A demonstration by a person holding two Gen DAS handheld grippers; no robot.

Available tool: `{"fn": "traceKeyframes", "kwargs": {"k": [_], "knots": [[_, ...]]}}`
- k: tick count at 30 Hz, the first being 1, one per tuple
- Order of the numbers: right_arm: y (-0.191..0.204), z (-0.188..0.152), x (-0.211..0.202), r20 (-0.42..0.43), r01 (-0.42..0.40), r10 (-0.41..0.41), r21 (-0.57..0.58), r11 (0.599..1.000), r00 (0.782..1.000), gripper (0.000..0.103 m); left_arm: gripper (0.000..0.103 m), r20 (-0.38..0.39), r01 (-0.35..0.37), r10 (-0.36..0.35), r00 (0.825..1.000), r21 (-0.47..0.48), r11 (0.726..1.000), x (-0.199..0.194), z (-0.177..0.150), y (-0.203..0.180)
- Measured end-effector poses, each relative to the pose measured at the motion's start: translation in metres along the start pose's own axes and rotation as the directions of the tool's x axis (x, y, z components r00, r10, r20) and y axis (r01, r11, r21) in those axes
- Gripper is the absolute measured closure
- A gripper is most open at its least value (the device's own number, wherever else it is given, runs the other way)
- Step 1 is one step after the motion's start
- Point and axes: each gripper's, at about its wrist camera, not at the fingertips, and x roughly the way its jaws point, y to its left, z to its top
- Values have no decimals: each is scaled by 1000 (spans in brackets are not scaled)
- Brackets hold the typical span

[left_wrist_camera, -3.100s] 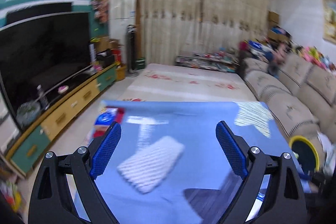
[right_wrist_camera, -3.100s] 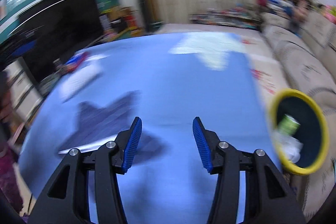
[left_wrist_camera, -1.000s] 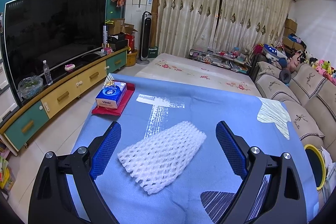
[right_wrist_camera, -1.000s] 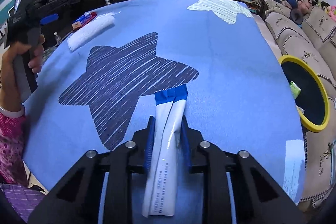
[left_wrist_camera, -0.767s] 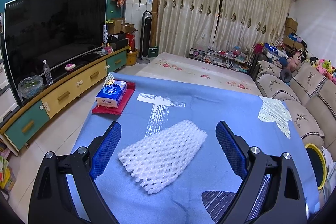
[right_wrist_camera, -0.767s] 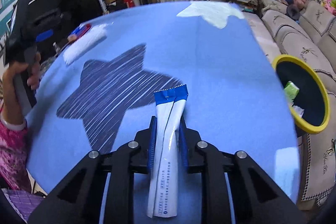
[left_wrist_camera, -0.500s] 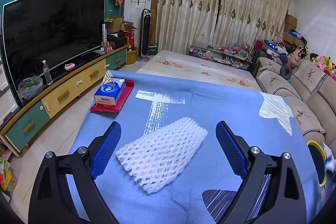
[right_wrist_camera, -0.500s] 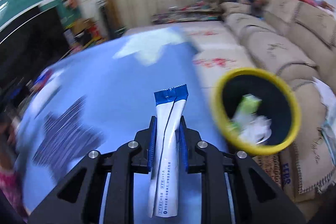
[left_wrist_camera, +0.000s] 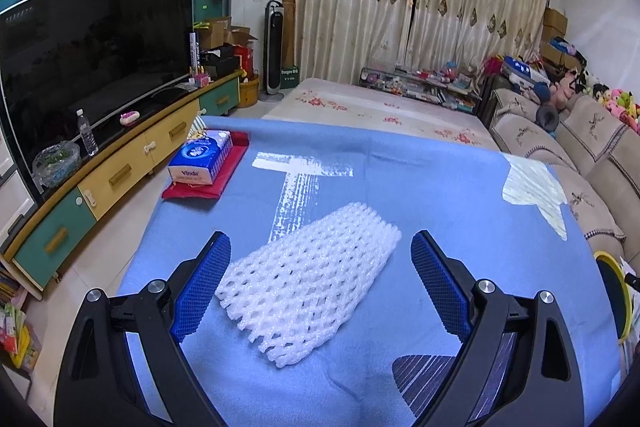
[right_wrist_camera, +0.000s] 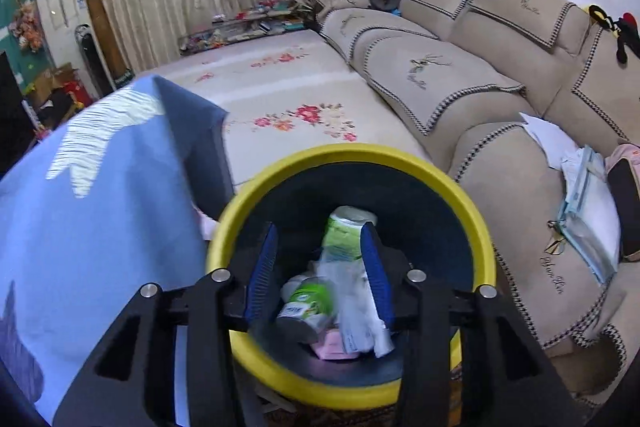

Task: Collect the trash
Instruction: 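Carry the white tube with the right gripper into the bin and release, then grasp the white foam net with the left gripper and lift it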

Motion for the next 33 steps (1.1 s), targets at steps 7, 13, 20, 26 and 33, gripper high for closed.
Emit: {"fn": "traceKeyframes", "kwargs": {"k": [7,13,20,26,33], "knots": [[24,-9,-18,20,-79,80,-42,996,997,55,13,-122,17,-13,992,35,999,22,7,2],[35,-15,-20,2,-114,114,-43,993,993,55,13,-224,44,-15,975,126,991,55,10,-1],[30,-17,-17,-14,-126,126,-37,991,992,55,13,-279,75,-16,960,200,977,82,4,-13],[25,-19,-19,-13,-132,131,-25,991,991,54,17,-285,57,15,958,239,969,92,2,-19],[18,-21,-24,-7,-147,147,-2,989,989,55,68,-246,14,56,968,273,962,92,6,-15]]}}
